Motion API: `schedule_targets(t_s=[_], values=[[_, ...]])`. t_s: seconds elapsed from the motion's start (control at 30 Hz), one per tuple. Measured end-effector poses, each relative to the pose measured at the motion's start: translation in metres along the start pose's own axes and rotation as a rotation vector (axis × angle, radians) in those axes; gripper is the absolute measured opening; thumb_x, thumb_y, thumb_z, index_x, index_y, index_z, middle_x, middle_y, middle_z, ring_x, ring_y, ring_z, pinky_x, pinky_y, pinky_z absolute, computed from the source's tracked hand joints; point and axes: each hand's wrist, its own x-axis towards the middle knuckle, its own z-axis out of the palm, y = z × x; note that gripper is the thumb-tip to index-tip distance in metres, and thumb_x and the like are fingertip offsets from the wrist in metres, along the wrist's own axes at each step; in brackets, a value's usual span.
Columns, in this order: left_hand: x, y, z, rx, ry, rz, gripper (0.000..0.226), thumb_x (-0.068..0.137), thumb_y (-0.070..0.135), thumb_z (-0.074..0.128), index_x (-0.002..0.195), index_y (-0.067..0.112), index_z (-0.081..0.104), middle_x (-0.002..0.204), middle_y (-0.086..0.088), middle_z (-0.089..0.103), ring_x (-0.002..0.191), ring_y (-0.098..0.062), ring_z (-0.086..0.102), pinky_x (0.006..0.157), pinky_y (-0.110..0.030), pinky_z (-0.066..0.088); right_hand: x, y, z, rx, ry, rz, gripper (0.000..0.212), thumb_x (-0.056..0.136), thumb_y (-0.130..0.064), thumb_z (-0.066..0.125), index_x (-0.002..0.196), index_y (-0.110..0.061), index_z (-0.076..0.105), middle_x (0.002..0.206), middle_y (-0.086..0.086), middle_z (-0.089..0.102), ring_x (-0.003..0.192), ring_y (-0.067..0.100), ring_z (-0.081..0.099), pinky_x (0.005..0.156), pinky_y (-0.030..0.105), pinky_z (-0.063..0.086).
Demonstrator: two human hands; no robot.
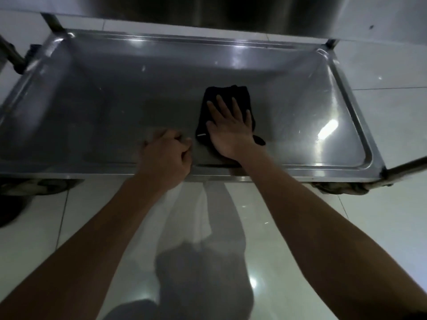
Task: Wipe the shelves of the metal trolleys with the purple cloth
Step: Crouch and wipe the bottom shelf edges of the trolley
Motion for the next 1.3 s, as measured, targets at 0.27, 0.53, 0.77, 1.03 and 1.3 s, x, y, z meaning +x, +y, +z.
schedule_targets(t_s=[0.27,0.53,0.77,1.03,1.3], values=[[-0.003,0.011,0.0,0.027,0.005,-0.071,0.03,0.094,0.037,0.051,0.119,0.029,0.067,0.138,0.002,0.05,0.129,-0.027,0.044,0.106,-0.051,0.038,0.008,-0.006,-0.002,0.041,-0.025,-0.143,0.063,0.102,-0.056,0.024,0.16,-0.036,0.01,0.168,-0.013,-0.003,0.154,0.016,-0.012,0.122,0.048,-0.01],[0.001,0.074,0.008,0.081,0.124,-0.039,0.033,0.096,0.036,0.05,0.114,0.016,0.068,0.134,-0.006,0.057,0.125,-0.031,0.05,0.099,-0.047,0.044,-0.015,0.082,-0.025,0.056,0.006,-0.044,0.062,0.102,-0.057,0.023,0.16,-0.038,0.008,0.168,-0.014,-0.005,0.154,0.013,-0.013,0.123,0.045,-0.009],[0.049,0.187,0.039,-0.089,-0.005,0.157,0.024,0.09,0.028,0.055,0.079,0.008,0.063,0.095,-0.014,0.062,0.092,-0.038,0.059,0.083,-0.045,0.049,-0.042,0.213,-0.059,0.05,0.033,0.175,0.061,0.103,-0.057,0.02,0.159,-0.039,0.003,0.167,-0.015,-0.009,0.153,0.013,-0.017,0.122,0.046,-0.011],[0.056,0.209,0.049,0.071,-0.002,0.155,0.028,0.093,0.029,0.053,0.099,0.009,0.072,0.112,-0.01,0.059,0.102,-0.035,0.057,0.088,-0.047,0.049,-0.046,0.315,-0.092,0.007,0.158,0.435,0.058,0.106,-0.043,0.022,0.16,-0.024,0.016,0.169,0.0,0.001,0.155,0.027,0.002,0.123,0.052,0.011],[0.054,0.204,0.051,0.062,0.013,0.19,0.033,0.093,0.035,0.055,0.092,0.007,0.074,0.111,-0.005,0.062,0.103,-0.031,0.058,0.086,-0.044,0.05,-0.036,0.272,-0.077,0.01,0.103,0.413,0.061,0.103,-0.047,0.019,0.16,-0.032,0.003,0.168,-0.008,-0.008,0.154,0.025,-0.015,0.122,0.051,-0.009]])
